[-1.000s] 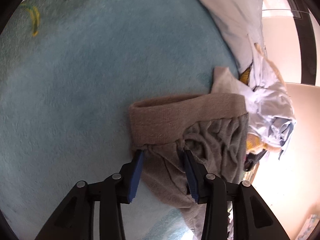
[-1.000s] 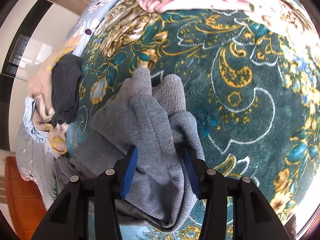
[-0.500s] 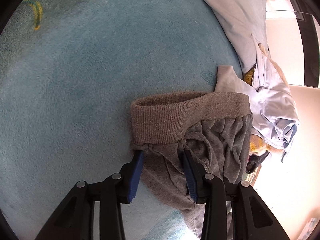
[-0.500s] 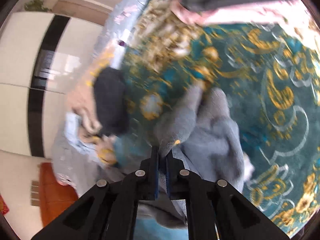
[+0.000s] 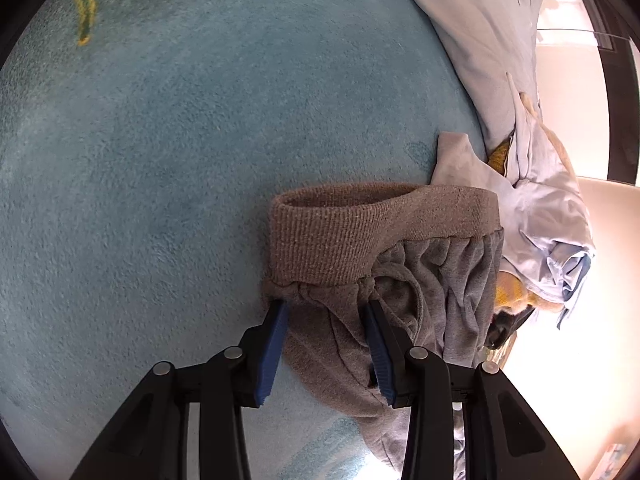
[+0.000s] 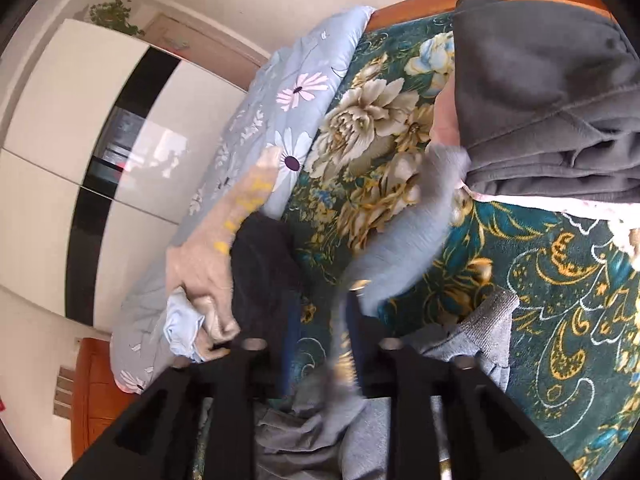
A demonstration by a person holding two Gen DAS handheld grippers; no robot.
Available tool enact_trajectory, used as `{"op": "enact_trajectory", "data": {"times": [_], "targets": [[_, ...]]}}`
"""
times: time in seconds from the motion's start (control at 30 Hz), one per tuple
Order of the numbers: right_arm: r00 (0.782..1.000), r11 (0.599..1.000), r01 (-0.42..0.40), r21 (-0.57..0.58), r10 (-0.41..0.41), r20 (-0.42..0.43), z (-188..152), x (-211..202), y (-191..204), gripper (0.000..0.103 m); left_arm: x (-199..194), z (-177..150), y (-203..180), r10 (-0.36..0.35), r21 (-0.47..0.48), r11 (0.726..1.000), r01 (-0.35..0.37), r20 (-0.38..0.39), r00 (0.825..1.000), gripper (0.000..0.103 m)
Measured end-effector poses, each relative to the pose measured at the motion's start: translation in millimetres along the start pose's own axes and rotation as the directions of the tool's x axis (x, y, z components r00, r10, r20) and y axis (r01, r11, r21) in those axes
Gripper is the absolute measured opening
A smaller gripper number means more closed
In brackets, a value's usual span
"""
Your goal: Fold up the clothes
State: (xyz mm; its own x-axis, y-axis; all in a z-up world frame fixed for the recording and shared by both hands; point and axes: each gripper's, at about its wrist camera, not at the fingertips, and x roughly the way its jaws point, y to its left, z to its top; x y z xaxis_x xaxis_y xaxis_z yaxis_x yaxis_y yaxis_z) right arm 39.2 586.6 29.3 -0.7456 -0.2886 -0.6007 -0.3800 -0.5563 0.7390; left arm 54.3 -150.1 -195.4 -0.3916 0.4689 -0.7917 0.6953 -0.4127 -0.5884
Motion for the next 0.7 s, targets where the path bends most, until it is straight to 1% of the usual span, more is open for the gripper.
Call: {"op": "enact_trajectory", "data": {"times": [0.03,0.13,0.2,0.23,0.27,0.3,0.33,0.37,0.43,0.5,0.53,0.57,0.6,0.63,0.67,0.7], "targets": [[1.000,1.000,-0.026,0.016,0.025,0.009,-5,-4,-9,0.042,0,0,1,0.000,0.002,1.000,0.000,0.002,1.000,0.042],[1.000,0.999,0.016,0.042,-0.017,0.014,-30,-16,-45,0.042,0,0,4,0.001,0.007,1.000,-0.001,0.012,1.000,0.042],[0.994,0.991,0.107,0.082,-0.104,-0.036,-56,-14,-79,0.042,1,-1,2,0.010,0.020,1.000,-0.011,0.020,1.000,0.042],[0.984,0.980,0.164,0.111,-0.155,-0.085,-68,-6,-96,0.042,2,-2,-1,0.016,0.027,1.000,-0.016,0.022,1.000,0.042],[0.973,0.967,0.209,0.145,-0.191,-0.128,-82,2,-113,0.042,3,-2,-3,0.020,0.031,0.999,-0.020,0.022,1.000,0.042],[0.967,0.956,0.228,0.184,-0.201,-0.156,-93,9,-126,0.044,3,-2,-4,0.023,0.035,0.999,-0.024,0.022,0.999,0.042],[0.963,0.945,0.238,0.224,-0.200,-0.180,-104,16,-139,0.043,3,-2,-4,0.020,0.031,0.999,-0.021,0.022,1.000,0.042],[0.966,0.938,0.222,0.268,-0.174,-0.191,-113,22,-146,0.043,3,-2,-4,0.015,0.025,1.000,-0.016,0.022,1.000,0.042],[0.973,0.923,0.190,0.333,-0.132,-0.188,-124,33,-151,0.043,0,-1,-5,0.003,0.021,1.000,-0.004,0.026,1.000,0.042],[0.974,0.916,0.186,0.356,-0.125,-0.187,-128,44,-145,0.043,-7,-1,-11,-0.013,0.033,0.999,0.012,0.036,0.999,0.042],[0.973,0.912,0.194,0.362,-0.132,-0.190,-128,50,-142,0.032,-10,-1,-13,-0.021,0.039,0.999,0.020,0.041,0.999,0.039],[0.969,0.909,0.214,0.357,-0.152,-0.194,-128,53,-137,0.007,-14,-1,-16,-0.029,0.045,0.999,0.027,0.046,0.999,0.031],[0.964,0.909,0.237,0.344,-0.178,-0.196,-127,54,-132,0.004,-17,-2,-18,-0.038,0.052,0.998,0.035,0.050,0.998,0.025],[0.963,0.911,0.248,0.329,-0.194,-0.188,-125,53,-126,0.004,-21,-2,-21,-0.046,0.058,0.997,0.043,0.055,0.997,0.015],[0.966,0.919,0.241,0.312,-0.194,-0.172,-122,48,-119,0.003,-24,-2,-23,-0.054,0.064,0.997,0.050,0.060,0.997,0.009],[0.968,0.928,0.234,0.291,-0.196,-0.154,-119,43,-112,0.003,-28,-2,-26,-0.062,0.071,0.996,0.058,0.064,0.996,0.007]]}}
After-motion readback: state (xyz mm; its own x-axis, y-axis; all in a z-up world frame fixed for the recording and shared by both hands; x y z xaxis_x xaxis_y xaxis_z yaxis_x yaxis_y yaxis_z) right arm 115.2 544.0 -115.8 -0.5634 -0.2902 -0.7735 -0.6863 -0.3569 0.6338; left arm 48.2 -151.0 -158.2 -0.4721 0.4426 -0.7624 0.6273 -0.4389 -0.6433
